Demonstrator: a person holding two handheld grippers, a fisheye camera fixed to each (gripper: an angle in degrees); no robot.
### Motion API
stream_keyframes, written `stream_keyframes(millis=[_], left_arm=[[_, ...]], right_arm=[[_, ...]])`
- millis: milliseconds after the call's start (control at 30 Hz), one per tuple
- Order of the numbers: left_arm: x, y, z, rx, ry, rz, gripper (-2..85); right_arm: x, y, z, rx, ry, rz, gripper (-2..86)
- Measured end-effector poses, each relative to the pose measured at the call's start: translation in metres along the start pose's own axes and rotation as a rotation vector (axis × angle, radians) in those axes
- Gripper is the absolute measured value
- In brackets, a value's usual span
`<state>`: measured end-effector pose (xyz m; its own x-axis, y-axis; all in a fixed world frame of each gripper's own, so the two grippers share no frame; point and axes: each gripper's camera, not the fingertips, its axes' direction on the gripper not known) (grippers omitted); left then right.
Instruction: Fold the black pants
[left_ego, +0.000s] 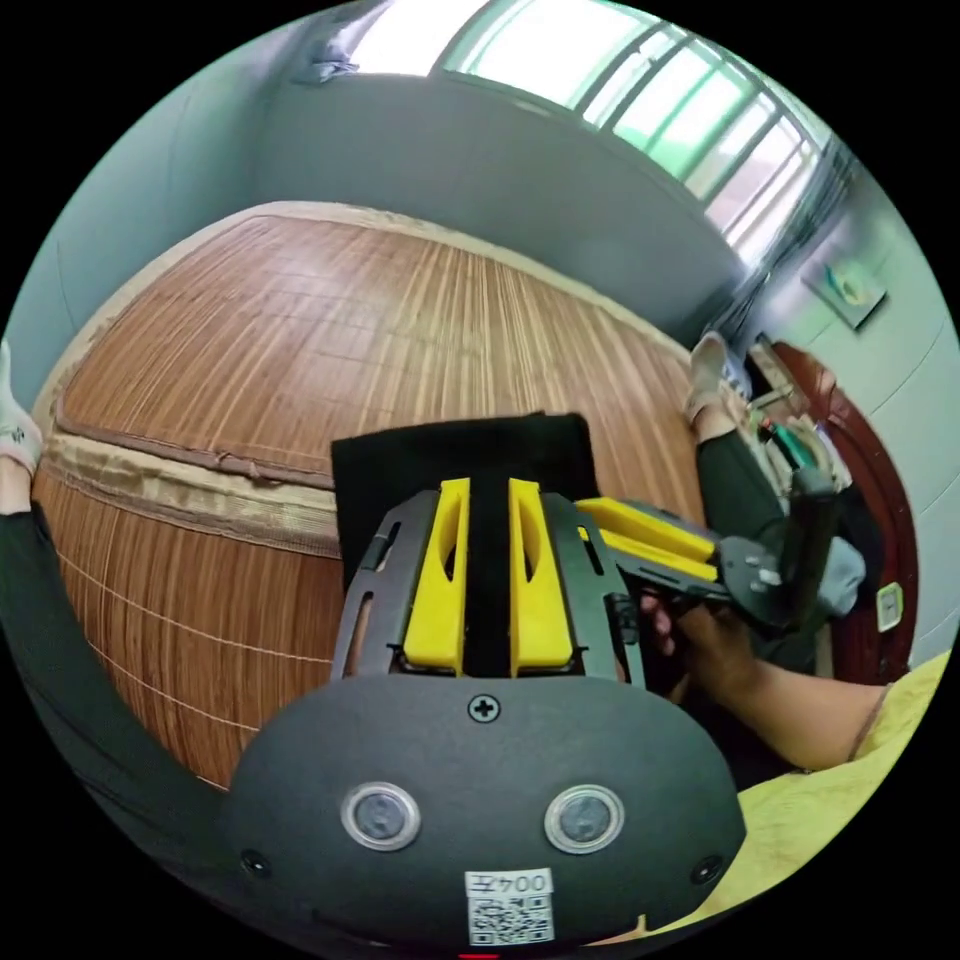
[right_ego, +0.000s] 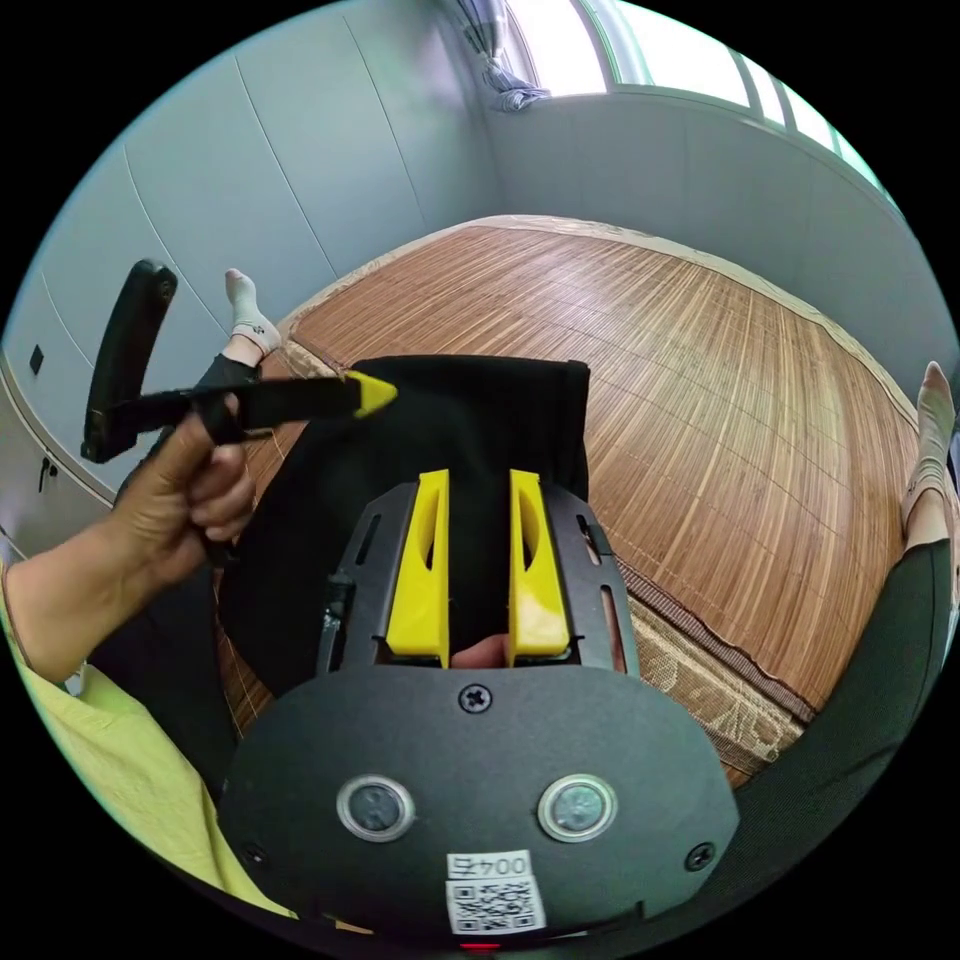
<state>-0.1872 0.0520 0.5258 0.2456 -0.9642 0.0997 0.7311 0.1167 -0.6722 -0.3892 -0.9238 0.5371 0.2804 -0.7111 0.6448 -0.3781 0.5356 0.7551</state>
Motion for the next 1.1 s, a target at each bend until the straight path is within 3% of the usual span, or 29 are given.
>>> stream_keyframes(millis=[33,167,300,533,600,733,933,1100], left_arm=[[0.011,0.005,0.015,-0.044,-0.045,0.03,3.2],[0.038,0.031,0.019,0.047,-0.172,0.1,1.9],[0.052,0.037,0.018,0.047,-0.198,0.113,1.4],[0.057,0.047,0.009,0.047,-0.135,0.085,1.2],[0.062,0.049,0.006,0.048,-0.142,0.088,1.2],[0.068,0.054,0.001,0.046,-0.142,0.091,1.2],[0.07,0.059,-0.008,0.043,-0.113,0.073,1.1],[0.076,0.062,-0.017,0.043,-0.117,0.074,1.2]], right_arm=[[0.001,0.0,-0.001,0.001,-0.003,-0.002,10.0],[0.009,0.0,-0.012,0.023,-0.042,0.029,9.6],[0.04,-0.007,-0.039,0.11,-0.068,0.115,11.0],[0.114,-0.03,-0.008,0.007,-0.441,0.315,8.3],[0.104,-0.036,-0.01,0.007,-0.387,0.261,3.8],[0.08,-0.049,0.0,-0.059,-0.163,0.13,2.8],[0.107,-0.046,0.003,-0.064,-0.312,0.239,4.9],[0.085,-0.027,-0.049,-0.033,-0.249,0.178,6.7]])
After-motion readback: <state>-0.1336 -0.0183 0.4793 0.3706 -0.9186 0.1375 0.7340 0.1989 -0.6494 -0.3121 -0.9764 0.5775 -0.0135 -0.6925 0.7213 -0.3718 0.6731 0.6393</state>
